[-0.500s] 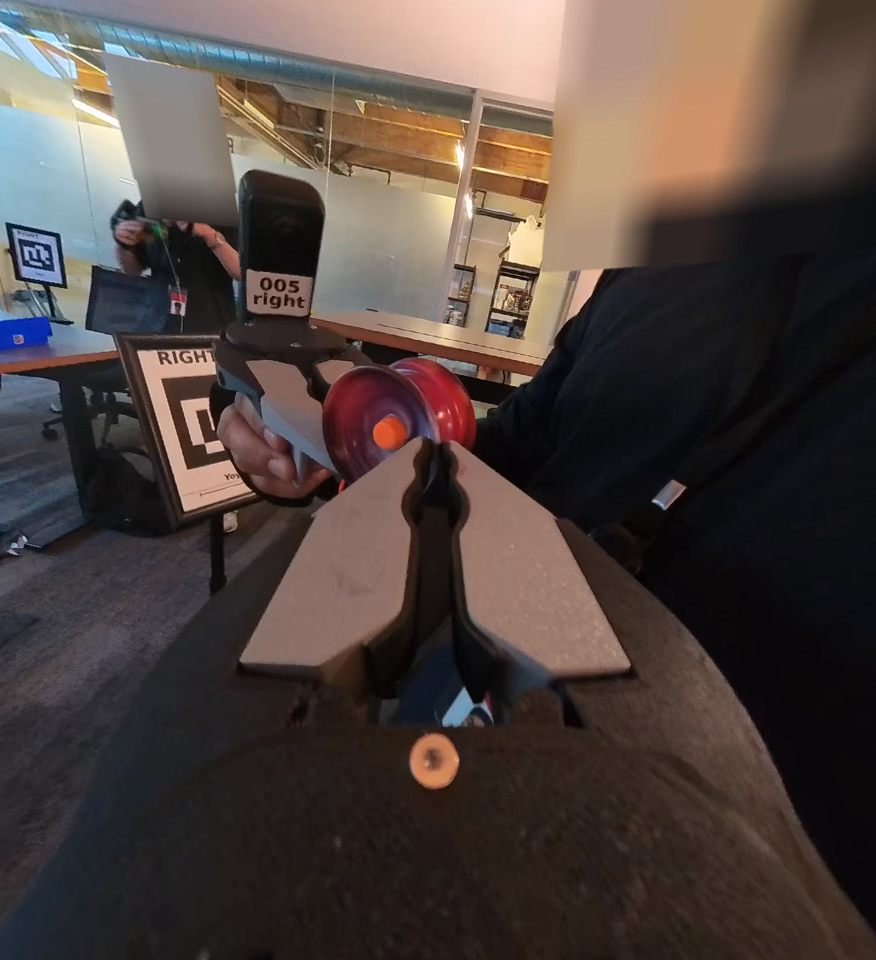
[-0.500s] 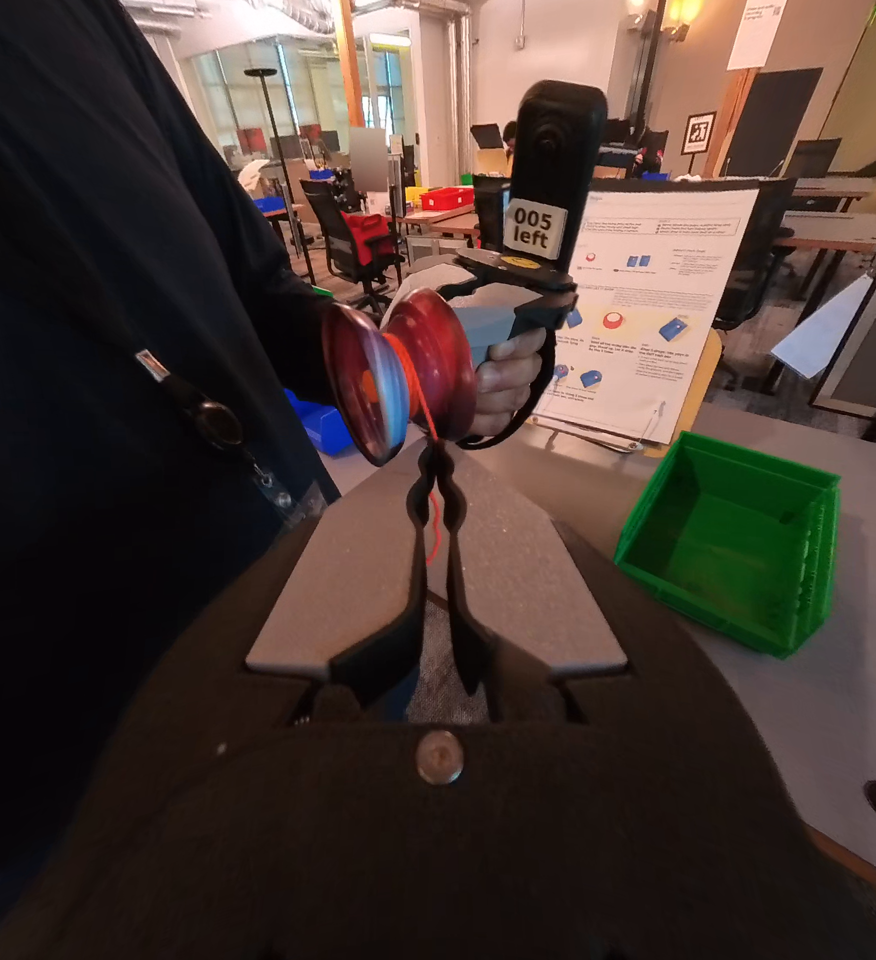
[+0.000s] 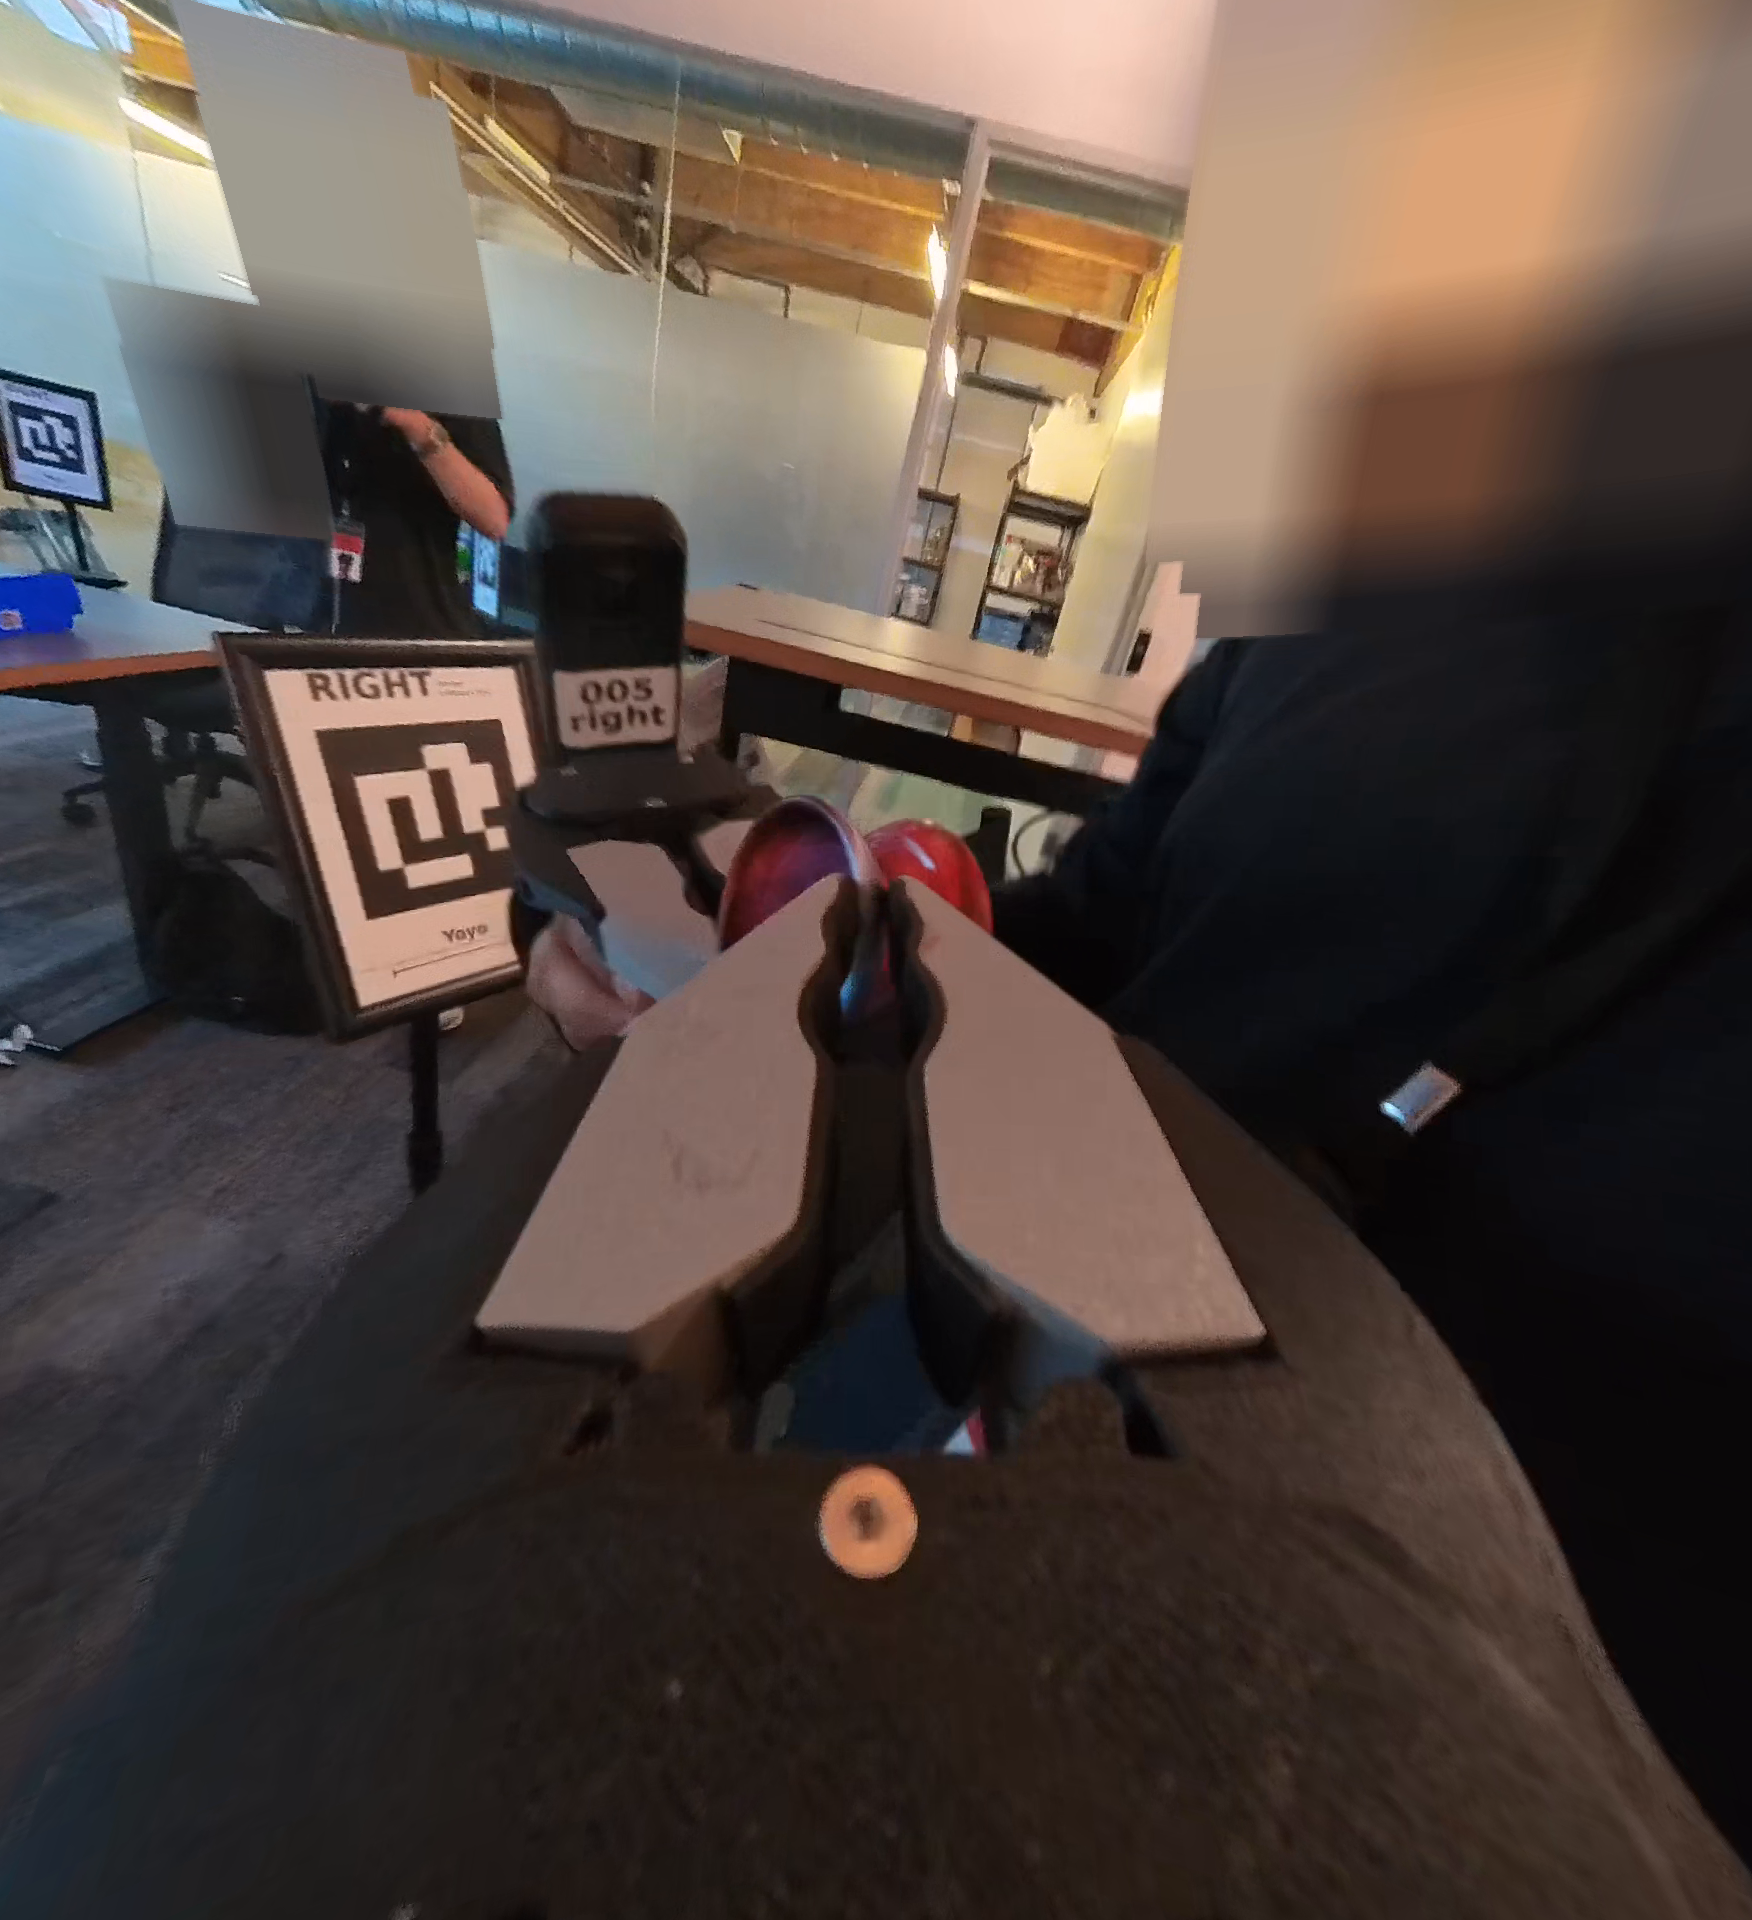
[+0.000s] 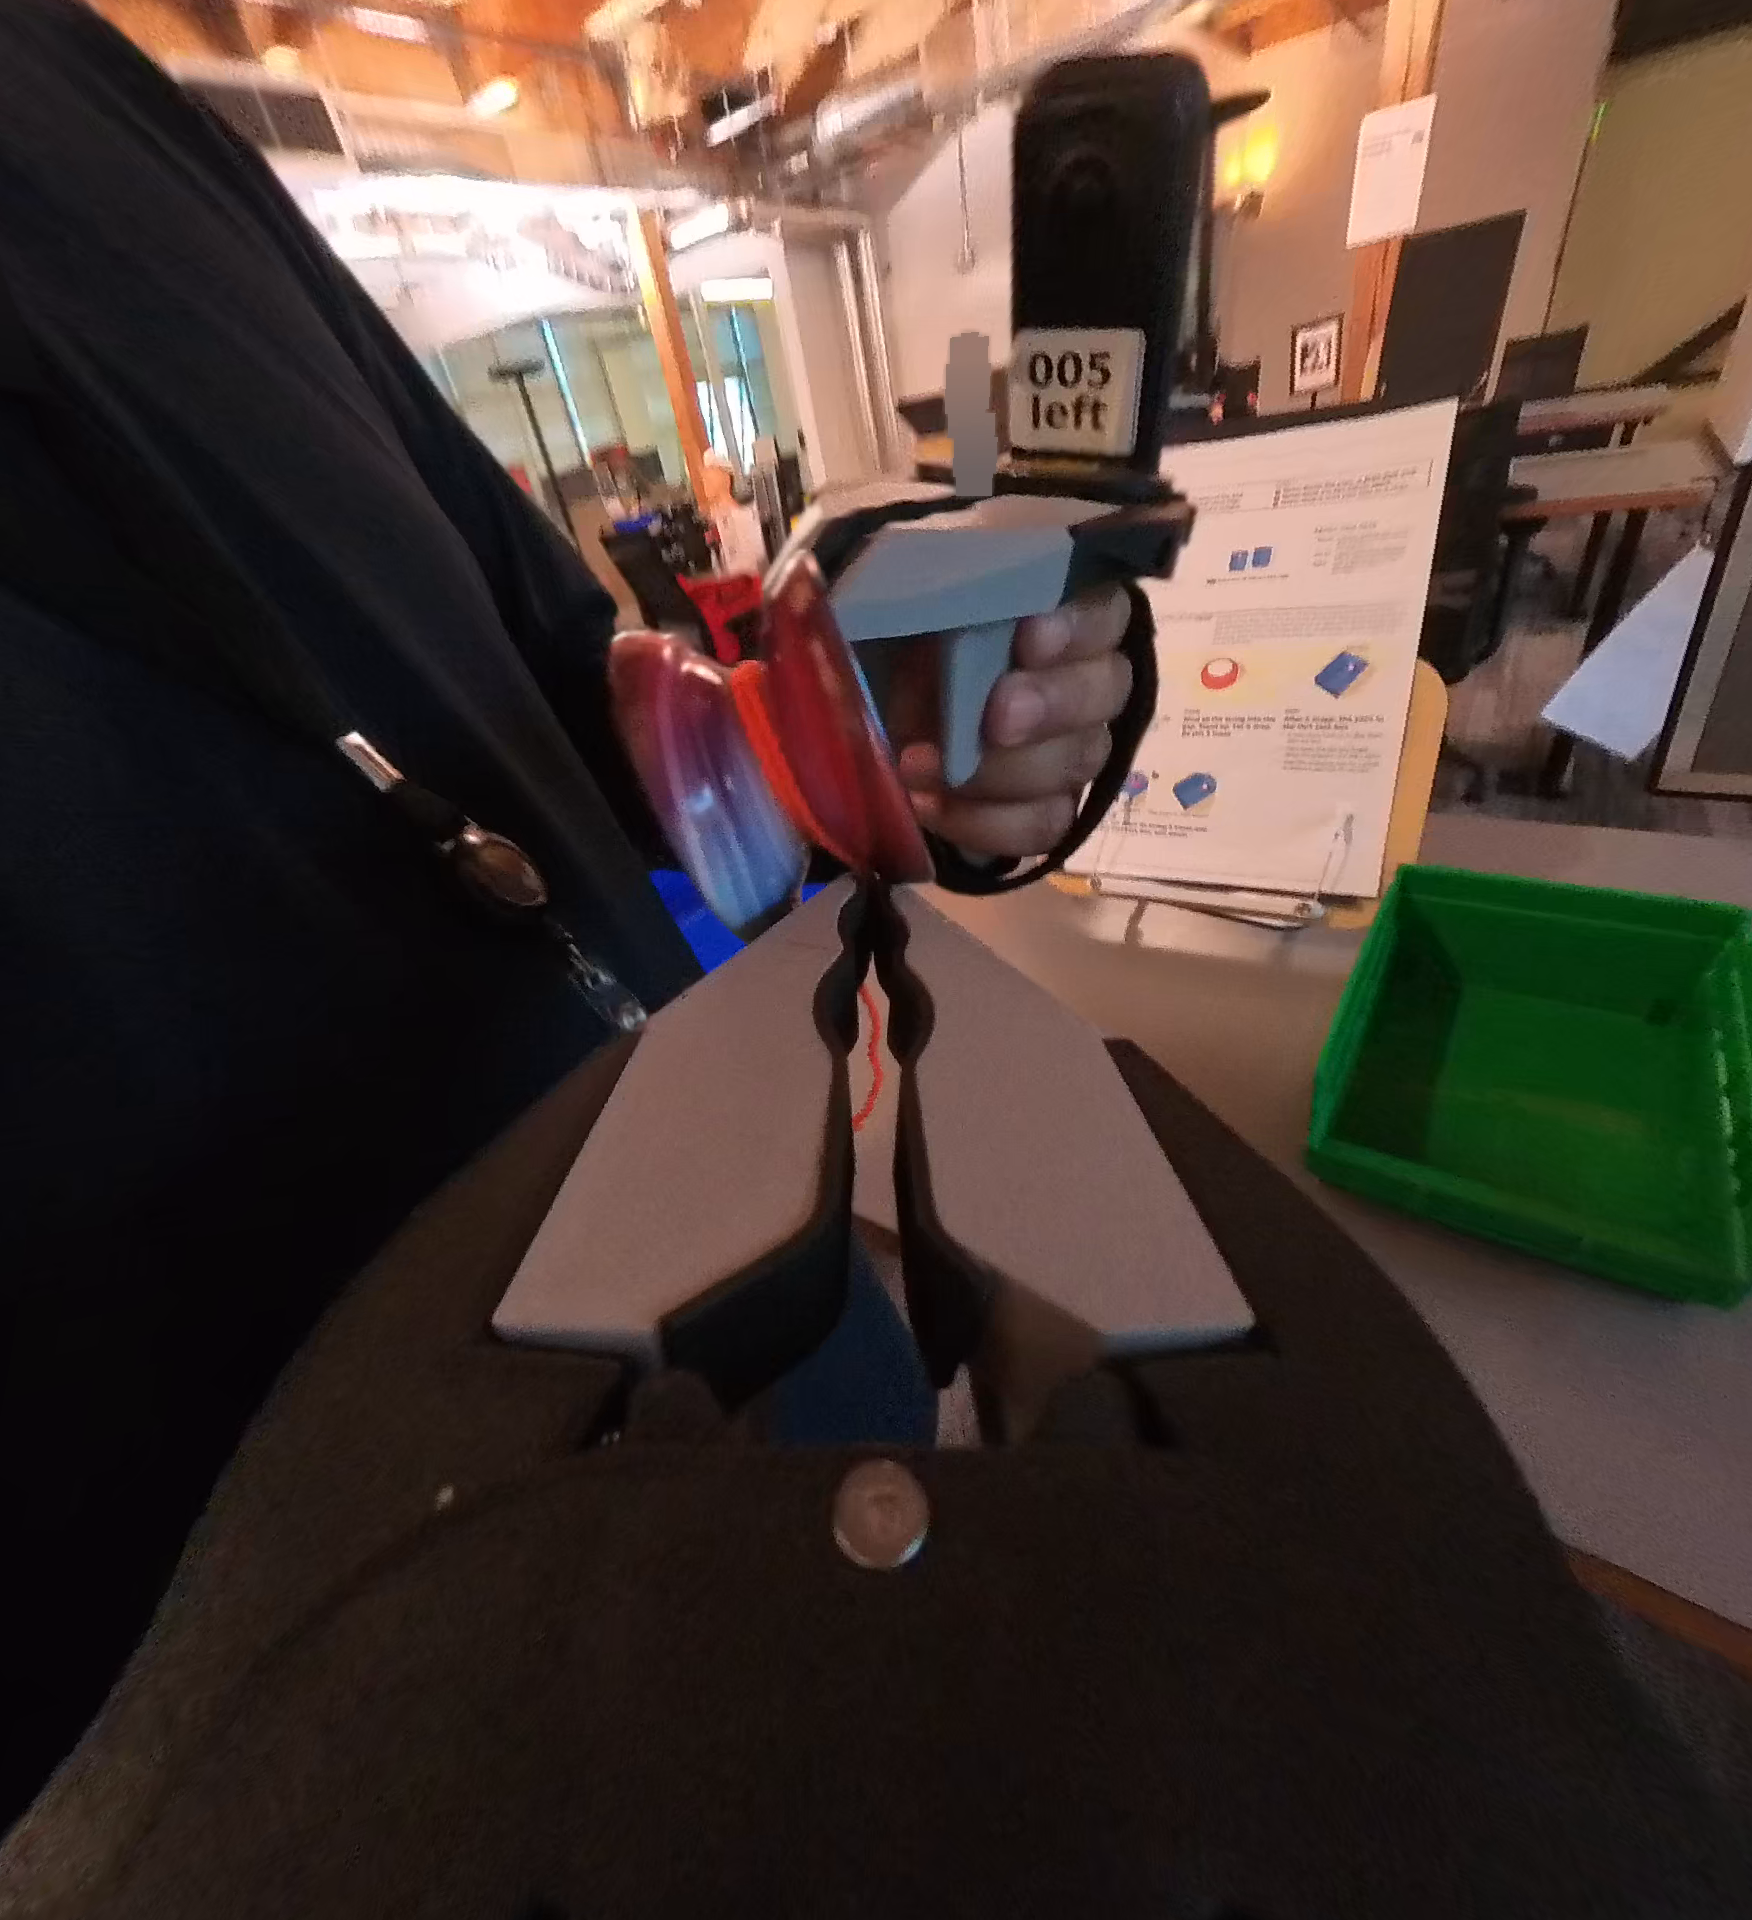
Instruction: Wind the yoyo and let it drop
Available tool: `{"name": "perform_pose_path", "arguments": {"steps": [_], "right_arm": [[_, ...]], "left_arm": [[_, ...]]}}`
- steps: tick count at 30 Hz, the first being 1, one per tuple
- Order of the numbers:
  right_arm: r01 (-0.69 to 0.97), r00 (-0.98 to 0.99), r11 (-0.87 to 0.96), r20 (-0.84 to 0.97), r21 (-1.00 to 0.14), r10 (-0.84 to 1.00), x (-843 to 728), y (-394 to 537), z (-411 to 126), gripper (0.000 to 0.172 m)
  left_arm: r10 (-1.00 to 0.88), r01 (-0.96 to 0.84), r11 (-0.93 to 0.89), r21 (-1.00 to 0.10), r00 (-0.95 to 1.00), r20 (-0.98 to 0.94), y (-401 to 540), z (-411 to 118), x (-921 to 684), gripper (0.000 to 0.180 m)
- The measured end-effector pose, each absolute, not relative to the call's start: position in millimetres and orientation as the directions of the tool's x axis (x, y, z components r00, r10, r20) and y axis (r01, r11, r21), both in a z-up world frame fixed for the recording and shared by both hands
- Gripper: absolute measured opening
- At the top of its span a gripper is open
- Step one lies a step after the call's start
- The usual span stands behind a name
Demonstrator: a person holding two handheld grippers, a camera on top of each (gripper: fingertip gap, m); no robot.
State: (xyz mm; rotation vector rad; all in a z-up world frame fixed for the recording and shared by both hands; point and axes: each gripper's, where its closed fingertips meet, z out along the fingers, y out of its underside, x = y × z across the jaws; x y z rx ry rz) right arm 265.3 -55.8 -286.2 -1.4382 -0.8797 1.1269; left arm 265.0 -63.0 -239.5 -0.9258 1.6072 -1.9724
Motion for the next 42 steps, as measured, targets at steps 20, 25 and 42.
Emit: {"name": "perform_pose_path", "arguments": {"steps": [20,25,42], "right_arm": [[-0.368,0.503,-0.024,-0.221,-0.93,0.836,304.1,-46.5,-264.9,0.0],[-0.523,0.451,-0.015,-0.292,-0.852,0.844,311.5,-48.3,-262.2,0.0],[-0.483,0.502,0.048,-0.232,-0.874,0.833,306.9,-41.2,-256.9,0.0]], "left_arm": [[-0.691,-0.429,-0.223,-0.875,-0.564,0.452,-62.2,-221.1,366.3,0.005],[-0.654,-0.473,-0.212,-0.855,-0.581,0.484,-71.9,-223.2,372.0,0.005],[-0.731,-0.493,-0.143,-0.858,-0.532,0.427,-72.6,-222.2,386.2,0.003]]}}
